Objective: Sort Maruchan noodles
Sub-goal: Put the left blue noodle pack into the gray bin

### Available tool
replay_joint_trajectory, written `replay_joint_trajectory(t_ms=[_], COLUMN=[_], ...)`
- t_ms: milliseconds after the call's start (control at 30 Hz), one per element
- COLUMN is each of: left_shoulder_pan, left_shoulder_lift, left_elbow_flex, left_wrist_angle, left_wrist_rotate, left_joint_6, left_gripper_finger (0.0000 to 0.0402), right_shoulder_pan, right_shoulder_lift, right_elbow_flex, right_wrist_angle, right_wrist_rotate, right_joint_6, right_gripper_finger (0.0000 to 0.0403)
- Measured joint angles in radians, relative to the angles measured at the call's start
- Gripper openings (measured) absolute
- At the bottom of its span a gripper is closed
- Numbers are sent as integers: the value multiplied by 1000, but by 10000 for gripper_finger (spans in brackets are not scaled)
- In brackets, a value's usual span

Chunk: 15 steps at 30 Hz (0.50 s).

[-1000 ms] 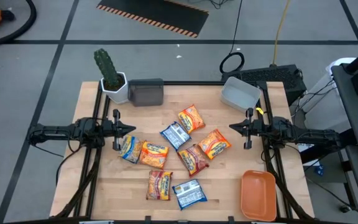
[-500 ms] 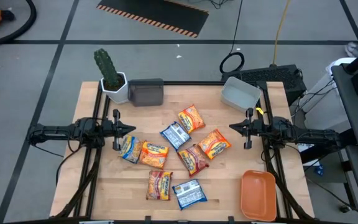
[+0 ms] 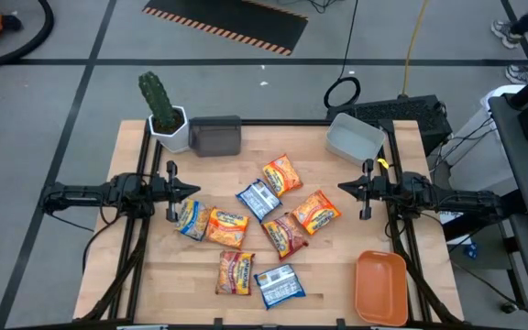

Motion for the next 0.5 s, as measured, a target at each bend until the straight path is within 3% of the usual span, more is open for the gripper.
replay_joint_trajectory(t_ms=[300, 500], left_shoulder_pan=[2, 1], left_shoulder_lift=[6, 59], left_elbow_flex=[3, 79], left_wrist_angle=[5, 0], left_wrist_rotate=[-44, -75], left_joint_6=[-65, -64], left_gripper_finger=[4, 4], right_shoulder_pan=[0, 0], right_shoulder_lift=[0, 0], right_elbow_flex=[0, 0], right_wrist_angle=[0, 0], right_wrist_rotate=[0, 0], right_joint_6=[0, 0], right_gripper_finger=[0, 0])
